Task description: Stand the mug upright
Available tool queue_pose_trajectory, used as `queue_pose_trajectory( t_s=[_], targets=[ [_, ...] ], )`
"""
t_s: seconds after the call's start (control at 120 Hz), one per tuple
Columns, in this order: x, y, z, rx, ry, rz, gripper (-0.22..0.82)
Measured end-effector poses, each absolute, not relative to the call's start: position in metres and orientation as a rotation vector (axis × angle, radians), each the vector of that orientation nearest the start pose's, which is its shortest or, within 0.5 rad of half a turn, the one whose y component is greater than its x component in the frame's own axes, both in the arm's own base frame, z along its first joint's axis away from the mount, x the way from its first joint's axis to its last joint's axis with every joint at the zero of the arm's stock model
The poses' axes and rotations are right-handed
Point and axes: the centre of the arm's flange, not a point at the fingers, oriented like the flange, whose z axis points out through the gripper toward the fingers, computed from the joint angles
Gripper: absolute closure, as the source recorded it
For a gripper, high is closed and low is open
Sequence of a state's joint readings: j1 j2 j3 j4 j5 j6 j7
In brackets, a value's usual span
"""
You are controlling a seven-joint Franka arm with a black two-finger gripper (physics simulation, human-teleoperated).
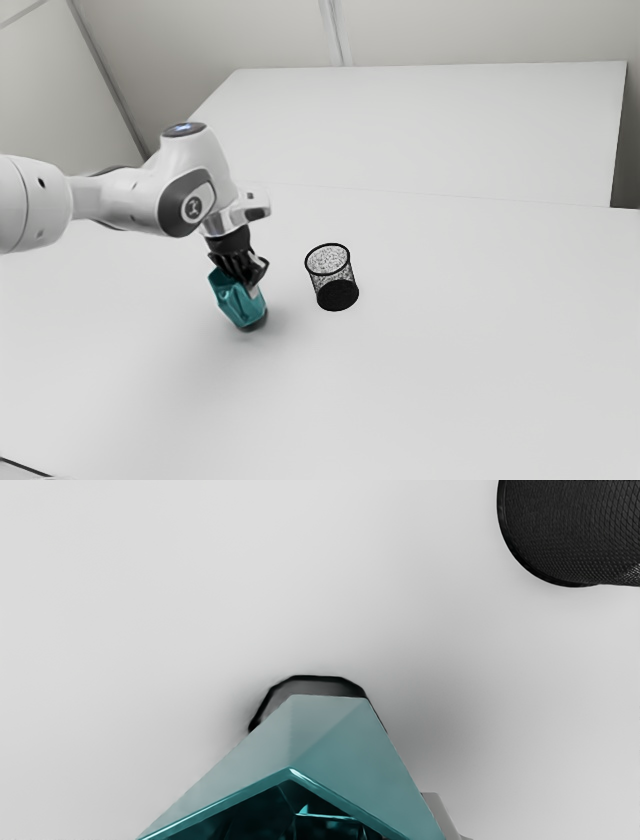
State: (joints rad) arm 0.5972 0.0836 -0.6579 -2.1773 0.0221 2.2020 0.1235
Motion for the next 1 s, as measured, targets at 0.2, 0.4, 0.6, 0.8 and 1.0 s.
queue_pose_trajectory(
  t_s=[0.2, 0.4, 0.6, 0.8, 1.0],
  targets=[
    [0.54, -0.03, 0.344, -3.18, 0.253, 0.09, 0.78],
    [0.54, -0.033, 0.344, -3.183, 0.213, 0.087, 0.45],
    [0.538, -0.043, 0.368, -3.152, 0.206, 0.032, 0.17],
    [0.548, -0.062, 0.45, -3.108, 0.214, -0.078, 0.07],
    [0.57, -0.087, 0.56, -3.12, 0.262, -0.188, 0.03]
  ],
)
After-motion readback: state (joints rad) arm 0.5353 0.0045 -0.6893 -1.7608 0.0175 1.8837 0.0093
